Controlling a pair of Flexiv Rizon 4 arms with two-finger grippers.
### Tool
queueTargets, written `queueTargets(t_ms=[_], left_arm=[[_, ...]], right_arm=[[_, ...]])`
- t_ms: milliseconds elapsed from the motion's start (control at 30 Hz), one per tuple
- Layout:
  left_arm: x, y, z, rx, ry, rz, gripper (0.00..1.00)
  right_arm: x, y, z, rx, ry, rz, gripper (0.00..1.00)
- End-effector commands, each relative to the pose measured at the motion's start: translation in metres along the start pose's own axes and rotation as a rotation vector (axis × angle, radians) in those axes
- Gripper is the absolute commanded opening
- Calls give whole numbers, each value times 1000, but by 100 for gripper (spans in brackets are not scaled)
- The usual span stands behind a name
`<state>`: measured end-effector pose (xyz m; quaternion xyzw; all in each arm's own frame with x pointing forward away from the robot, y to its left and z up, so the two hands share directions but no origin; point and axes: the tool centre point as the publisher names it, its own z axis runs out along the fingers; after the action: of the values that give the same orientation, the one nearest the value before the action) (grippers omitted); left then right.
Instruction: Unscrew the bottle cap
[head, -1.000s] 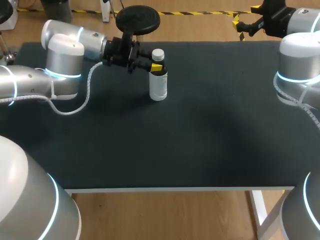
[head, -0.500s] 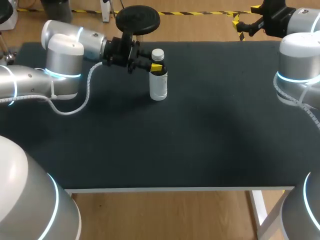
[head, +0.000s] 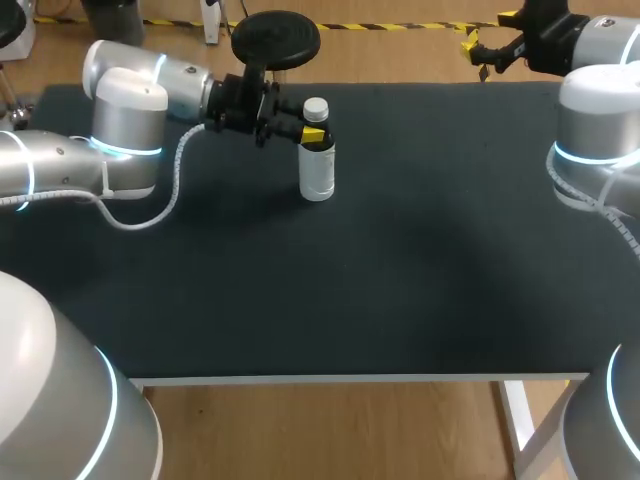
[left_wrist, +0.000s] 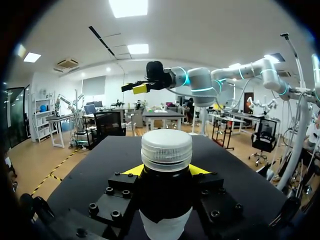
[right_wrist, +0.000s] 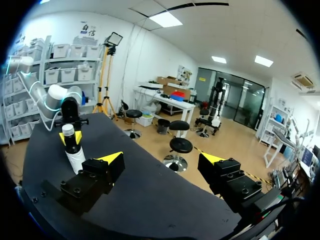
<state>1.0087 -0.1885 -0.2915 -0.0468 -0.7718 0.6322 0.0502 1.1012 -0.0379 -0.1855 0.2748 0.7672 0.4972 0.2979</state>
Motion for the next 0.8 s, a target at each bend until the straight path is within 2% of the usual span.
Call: queueTargets(t_ms=[33,233,367,433,667,800], left_arm=[[-2,1,-1,2,5,1,0],[-2,1,-1,2,5,1,0],[-2,1,-1,2,5,1,0],[-2,1,-1,2,5,1,0],[-2,1,-1,2,5,1,0],[-2,1,-1,2,5,1,0]], right_arm=[[-7,4,10,6,134,-70,100],[16,4,20,45,369,-153,100],[36,2,24,53,505,-166,100],[45,-1,26,57,601,-183,100],[63,-3,33,95,787,-197,100],[72,-2,38,116,854,-188,100]])
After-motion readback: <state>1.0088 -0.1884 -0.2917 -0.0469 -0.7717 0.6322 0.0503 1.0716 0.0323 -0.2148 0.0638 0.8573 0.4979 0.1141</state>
